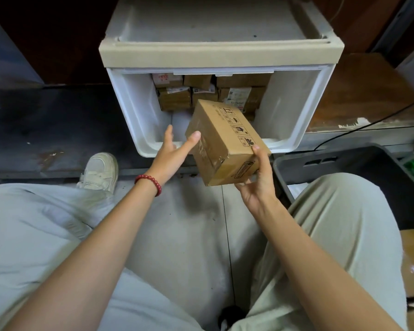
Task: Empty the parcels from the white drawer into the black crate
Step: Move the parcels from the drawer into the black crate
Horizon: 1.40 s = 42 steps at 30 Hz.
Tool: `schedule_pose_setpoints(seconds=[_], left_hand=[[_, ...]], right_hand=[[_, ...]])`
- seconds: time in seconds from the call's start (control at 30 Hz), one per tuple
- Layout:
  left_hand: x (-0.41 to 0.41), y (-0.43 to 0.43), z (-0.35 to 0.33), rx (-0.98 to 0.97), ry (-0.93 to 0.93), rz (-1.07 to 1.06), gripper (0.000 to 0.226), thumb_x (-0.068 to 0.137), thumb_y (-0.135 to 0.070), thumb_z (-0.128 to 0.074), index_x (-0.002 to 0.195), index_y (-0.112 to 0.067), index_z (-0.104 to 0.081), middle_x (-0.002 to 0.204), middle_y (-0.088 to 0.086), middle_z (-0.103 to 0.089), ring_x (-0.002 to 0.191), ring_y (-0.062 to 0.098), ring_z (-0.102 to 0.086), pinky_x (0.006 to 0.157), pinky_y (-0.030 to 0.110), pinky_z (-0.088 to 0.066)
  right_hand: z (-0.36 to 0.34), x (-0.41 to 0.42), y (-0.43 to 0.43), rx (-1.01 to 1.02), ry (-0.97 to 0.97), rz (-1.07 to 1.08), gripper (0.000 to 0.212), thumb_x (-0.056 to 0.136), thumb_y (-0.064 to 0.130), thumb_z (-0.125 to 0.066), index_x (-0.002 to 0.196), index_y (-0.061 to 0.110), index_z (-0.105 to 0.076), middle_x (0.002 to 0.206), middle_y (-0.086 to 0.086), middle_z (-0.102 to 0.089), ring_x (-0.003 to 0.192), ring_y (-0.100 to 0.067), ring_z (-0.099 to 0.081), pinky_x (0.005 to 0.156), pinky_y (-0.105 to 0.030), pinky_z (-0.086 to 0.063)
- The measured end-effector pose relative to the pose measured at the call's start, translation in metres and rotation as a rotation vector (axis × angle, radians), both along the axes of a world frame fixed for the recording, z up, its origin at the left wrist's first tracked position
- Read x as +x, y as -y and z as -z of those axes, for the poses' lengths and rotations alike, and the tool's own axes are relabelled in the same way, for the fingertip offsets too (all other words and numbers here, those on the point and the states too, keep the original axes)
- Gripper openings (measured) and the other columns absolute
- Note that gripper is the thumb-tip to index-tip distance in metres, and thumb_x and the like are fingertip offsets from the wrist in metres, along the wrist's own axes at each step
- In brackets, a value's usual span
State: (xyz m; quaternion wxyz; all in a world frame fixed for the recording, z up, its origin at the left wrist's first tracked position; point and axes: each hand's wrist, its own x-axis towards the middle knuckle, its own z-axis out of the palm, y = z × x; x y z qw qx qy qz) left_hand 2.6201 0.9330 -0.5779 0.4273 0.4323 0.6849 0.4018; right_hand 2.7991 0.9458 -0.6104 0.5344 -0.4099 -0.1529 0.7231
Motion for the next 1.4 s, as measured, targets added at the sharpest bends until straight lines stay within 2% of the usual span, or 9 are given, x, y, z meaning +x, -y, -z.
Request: schedule_pose_setpoints(seconds=[0.1, 0.23, 0.37, 0.5, 0.7, 0.83, 0.97, 1.1, 1.4], left_hand=[[-0.001, -0.006, 0.003, 0.051, 0.057, -0.041, 0.097, 0.079, -0.071, -0.049, 0.153, -0.033, 0.001, 0.16, -0.004, -0.011, 0.144, 0.018, -0.022, 0.114, 0.051, -0.026], [0.0, -0.01, 0.002, 0.07, 0.155, -0.077, 0.105, 0.07, -0.079, -0.056, 0.15, -0.039, 0.0, 0.158, -0.003, -0.02, 0.14, 0.022, -0.031, 0.109, 0.055, -0.031], [-0.006, -0.001, -0.002, 0.068, 0.194, -0.182, 0.112, 0.048, -0.081, -0.063, 0.142, -0.029, -0.03, 0.14, 0.0, -0.043, 0.124, 0.02, -0.049, 0.098, 0.05, -0.046], [0.013, 0.017, -0.012, 0.327, -0.09, -0.119, 0.085, 0.052, -0.063, -0.07, 0.125, -0.031, -0.04, 0.13, -0.004, -0.035, 0.118, 0.008, -0.044, 0.093, 0.027, -0.048], [0.018, 0.03, -0.034, 0.644, -0.467, -0.027, 0.086, 0.063, -0.05, -0.074, 0.132, -0.012, -0.041, 0.134, 0.005, -0.033, 0.126, 0.01, -0.036, 0.103, 0.009, -0.033], [0.009, 0.039, -0.03, 0.524, -0.56, -0.035, 0.078, 0.066, -0.058, -0.068, 0.13, -0.023, -0.042, 0.128, -0.008, -0.045, 0.125, 0.016, -0.041, 0.106, 0.044, -0.039], [0.004, 0.045, -0.024, 0.334, -0.416, -0.081, 0.082, 0.066, -0.061, -0.074, 0.134, -0.032, -0.038, 0.127, -0.012, -0.052, 0.11, 0.004, -0.049, 0.085, 0.016, -0.045], [0.003, 0.046, -0.02, 0.169, -0.358, -0.153, 0.101, 0.06, -0.08, -0.063, 0.143, -0.032, -0.031, 0.125, -0.006, -0.058, 0.112, 0.014, -0.055, 0.09, 0.033, -0.052], [0.008, 0.046, -0.013, 0.103, -0.167, -0.247, 0.092, 0.062, -0.074, -0.065, 0.137, -0.025, -0.044, 0.126, -0.01, -0.057, 0.118, 0.012, -0.053, 0.082, 0.018, -0.042]], right_hand=[[0.002, 0.0, 0.0, 0.001, 0.047, -0.032, 0.017, 0.09, 0.028, -0.059, 0.106, 0.027, -0.063, 0.106, 0.001, -0.07, 0.119, -0.022, -0.057, 0.107, -0.046, -0.043], [0.004, 0.001, 0.002, 0.018, 0.063, -0.134, 0.023, 0.087, 0.035, -0.058, 0.107, 0.026, -0.064, 0.086, 0.008, -0.073, 0.101, -0.016, -0.059, 0.099, -0.041, -0.045], [-0.002, 0.002, 0.0, 0.074, 0.056, -0.195, 0.026, 0.087, 0.03, -0.056, 0.108, 0.017, -0.063, 0.096, 0.0, -0.073, 0.098, -0.019, -0.06, 0.105, -0.047, -0.042], [-0.004, 0.004, -0.001, 0.053, -0.082, -0.284, 0.042, 0.099, 0.041, -0.045, 0.13, 0.015, -0.057, 0.126, -0.012, -0.065, 0.113, -0.024, -0.061, 0.103, -0.047, -0.045], [-0.005, 0.0, -0.004, 0.072, 0.067, -0.394, 0.055, 0.09, 0.065, -0.036, 0.12, 0.028, -0.063, 0.113, -0.002, -0.072, 0.104, -0.018, -0.069, 0.091, -0.043, -0.055], [-0.007, 0.002, -0.006, 0.211, 0.148, -0.409, 0.065, 0.087, 0.066, -0.041, 0.137, 0.026, -0.052, 0.13, -0.003, -0.064, 0.124, -0.022, -0.057, 0.102, -0.046, -0.047], [-0.012, 0.009, -0.006, 0.371, 0.246, -0.399, 0.061, 0.084, 0.05, -0.066, 0.139, 0.03, -0.048, 0.133, -0.008, -0.06, 0.126, -0.029, -0.054, 0.098, -0.06, -0.045], [-0.016, 0.013, -0.007, 0.456, 0.363, -0.377, 0.087, 0.066, 0.05, -0.083, 0.141, 0.037, -0.041, 0.131, -0.003, -0.061, 0.125, -0.029, -0.054, 0.102, -0.063, -0.041], [-0.027, 0.014, -0.013, 0.454, 0.392, -0.322, 0.075, 0.082, 0.068, -0.059, 0.133, 0.014, -0.053, 0.14, -0.007, -0.053, 0.132, -0.025, -0.049, 0.112, -0.055, -0.034]])
